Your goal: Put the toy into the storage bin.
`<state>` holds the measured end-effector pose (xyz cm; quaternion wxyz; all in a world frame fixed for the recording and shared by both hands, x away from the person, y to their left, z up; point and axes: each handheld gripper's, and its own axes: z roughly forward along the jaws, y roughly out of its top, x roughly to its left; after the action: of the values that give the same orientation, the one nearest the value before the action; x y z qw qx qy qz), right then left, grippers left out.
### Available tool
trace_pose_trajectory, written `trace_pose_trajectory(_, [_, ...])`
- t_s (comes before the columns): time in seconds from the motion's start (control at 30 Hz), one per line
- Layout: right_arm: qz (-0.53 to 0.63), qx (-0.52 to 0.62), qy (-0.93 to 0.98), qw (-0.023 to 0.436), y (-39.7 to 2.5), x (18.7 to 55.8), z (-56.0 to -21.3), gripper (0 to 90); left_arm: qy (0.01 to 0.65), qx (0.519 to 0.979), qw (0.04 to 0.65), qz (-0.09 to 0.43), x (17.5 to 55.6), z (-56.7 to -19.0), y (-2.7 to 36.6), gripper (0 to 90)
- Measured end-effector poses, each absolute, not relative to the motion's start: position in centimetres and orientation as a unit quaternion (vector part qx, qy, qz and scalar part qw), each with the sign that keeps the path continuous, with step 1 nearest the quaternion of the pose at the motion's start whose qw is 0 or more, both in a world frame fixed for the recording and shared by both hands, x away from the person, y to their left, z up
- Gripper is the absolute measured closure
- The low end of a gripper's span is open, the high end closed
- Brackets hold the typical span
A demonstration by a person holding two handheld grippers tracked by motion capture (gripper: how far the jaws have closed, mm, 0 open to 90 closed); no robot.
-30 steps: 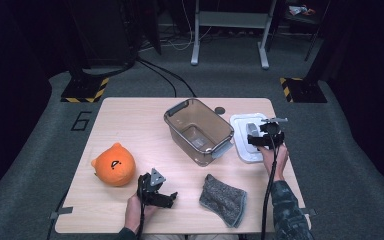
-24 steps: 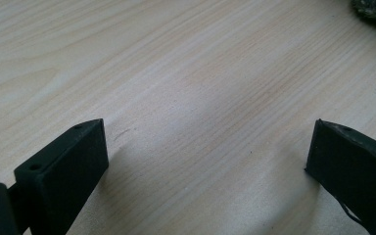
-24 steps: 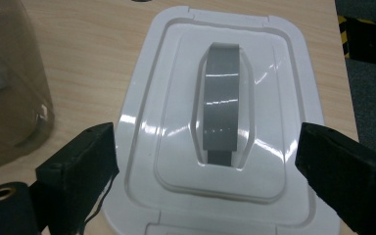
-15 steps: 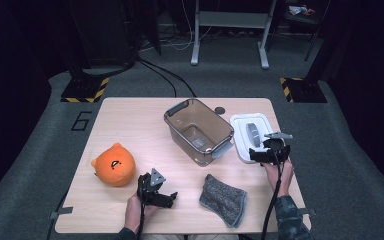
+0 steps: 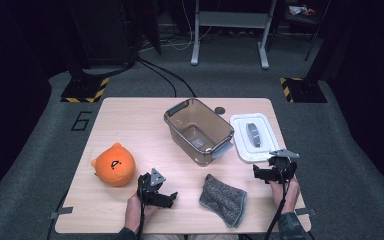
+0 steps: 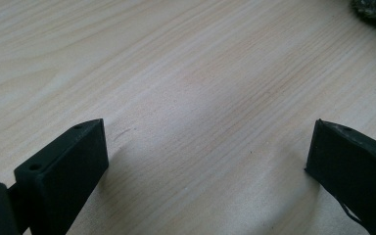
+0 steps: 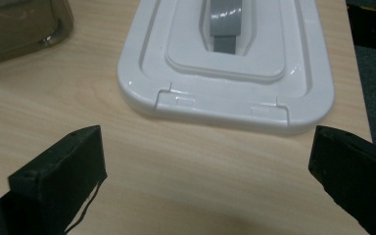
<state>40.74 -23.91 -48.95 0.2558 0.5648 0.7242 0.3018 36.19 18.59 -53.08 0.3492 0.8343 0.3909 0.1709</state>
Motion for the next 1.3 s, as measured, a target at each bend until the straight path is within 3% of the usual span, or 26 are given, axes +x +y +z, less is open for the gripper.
trace_pose_trajectory(0.5, [0.308, 0.565, 0.730, 0.230, -24.5, 38.8, -52.9, 0.0, 0.391, 0.834, 0.349, 0.170, 36.2, -53.1, 18.6, 1.5])
trace_pose_trajectory(1.3, [0.313, 0.556, 0.734, 0.233, -24.6, 38.9, -53.0, 0.0, 0.385, 0.842, 0.332, 0.180, 35.7, -52.6, 18.5, 3.7])
